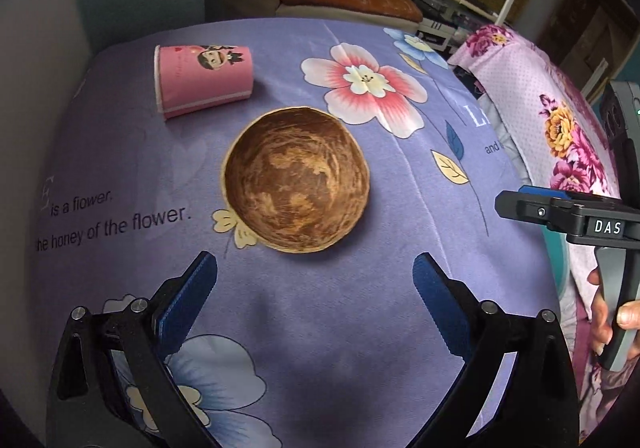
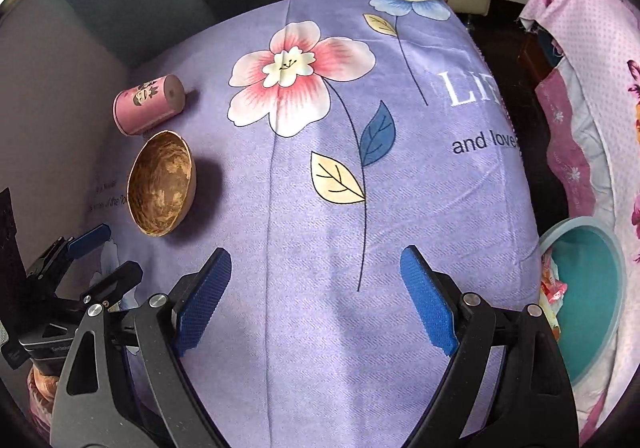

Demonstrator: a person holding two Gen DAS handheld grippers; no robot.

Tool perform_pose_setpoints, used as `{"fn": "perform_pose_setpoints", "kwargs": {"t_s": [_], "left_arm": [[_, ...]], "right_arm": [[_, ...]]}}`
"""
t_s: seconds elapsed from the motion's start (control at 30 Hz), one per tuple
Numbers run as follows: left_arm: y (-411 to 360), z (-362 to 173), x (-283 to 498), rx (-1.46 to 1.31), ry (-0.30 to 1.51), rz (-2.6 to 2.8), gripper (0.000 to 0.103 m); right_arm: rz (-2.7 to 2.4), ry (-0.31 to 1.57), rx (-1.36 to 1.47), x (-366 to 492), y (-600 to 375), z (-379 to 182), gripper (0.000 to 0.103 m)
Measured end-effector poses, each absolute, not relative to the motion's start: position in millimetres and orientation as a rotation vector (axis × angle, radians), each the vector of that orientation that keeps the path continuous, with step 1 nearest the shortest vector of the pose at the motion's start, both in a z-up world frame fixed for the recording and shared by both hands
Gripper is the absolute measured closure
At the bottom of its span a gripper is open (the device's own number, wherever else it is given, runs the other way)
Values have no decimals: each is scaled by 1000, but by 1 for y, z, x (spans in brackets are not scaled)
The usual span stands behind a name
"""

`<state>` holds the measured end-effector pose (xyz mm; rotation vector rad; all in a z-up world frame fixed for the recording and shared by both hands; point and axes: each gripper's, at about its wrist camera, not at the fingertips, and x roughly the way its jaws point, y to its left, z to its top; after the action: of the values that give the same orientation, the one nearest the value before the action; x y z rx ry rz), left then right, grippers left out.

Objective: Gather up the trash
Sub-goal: 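Move both tools back toward the wicker bowl and pink cup, then grasp the wicker bowl rim with the right tool while the left grasps the pink cup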

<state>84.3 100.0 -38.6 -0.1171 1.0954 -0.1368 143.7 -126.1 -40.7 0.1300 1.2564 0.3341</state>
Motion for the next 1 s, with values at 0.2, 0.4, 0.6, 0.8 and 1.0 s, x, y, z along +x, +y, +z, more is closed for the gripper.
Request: {"fn": "perform_pose_setpoints", "kwargs": {"t_s": [0.2, 0.4, 0.6, 0.8, 1.0], "left_arm": [[154, -45, 82, -218, 1103, -67, 5], [184, -55, 83, -266, 1120, -17, 5], [204, -61, 90, -298, 1132, 20, 5], [217, -59, 97, -316, 1117, 49, 5], [223, -50, 119, -321, 1088, 54, 5]], "right_arm": [[382, 1295, 113, 166, -79, -42, 21], [460, 1291, 63, 182, -36, -46, 21], [518, 1290, 8, 196, -6, -56, 43], [550, 1294, 18, 212, 9, -68, 52], [586, 1284, -4, 214, 21, -80, 84]]}}
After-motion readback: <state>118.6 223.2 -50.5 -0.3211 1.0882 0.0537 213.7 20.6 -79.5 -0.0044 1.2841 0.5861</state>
